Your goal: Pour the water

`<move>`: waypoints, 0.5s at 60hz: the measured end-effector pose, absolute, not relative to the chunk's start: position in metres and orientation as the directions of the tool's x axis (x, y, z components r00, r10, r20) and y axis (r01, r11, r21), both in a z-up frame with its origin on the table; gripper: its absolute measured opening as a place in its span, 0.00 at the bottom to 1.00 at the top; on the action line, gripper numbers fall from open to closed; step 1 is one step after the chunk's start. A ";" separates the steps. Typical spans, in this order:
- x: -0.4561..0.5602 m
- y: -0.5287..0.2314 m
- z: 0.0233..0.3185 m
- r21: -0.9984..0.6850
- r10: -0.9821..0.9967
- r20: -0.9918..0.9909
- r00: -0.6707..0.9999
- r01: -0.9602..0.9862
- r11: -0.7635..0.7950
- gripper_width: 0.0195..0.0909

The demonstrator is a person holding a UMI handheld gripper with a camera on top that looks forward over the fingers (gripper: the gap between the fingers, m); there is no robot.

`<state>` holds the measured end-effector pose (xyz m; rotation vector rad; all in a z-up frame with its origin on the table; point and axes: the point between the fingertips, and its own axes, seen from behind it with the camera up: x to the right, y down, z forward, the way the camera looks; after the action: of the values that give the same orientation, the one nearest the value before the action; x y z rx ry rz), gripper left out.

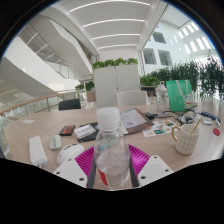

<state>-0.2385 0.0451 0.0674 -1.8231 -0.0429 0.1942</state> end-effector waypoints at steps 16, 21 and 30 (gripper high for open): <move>-0.236 0.055 0.062 -0.963 0.149 -0.096 0.984 -0.055 -0.264 0.23; -0.236 0.050 0.065 -0.946 0.144 -0.126 0.982 -0.075 -0.316 0.23; -0.180 0.074 0.129 -0.879 0.051 -0.412 0.910 -0.382 -0.284 0.23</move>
<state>-0.1796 0.0742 0.1292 -1.8162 0.2469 0.4283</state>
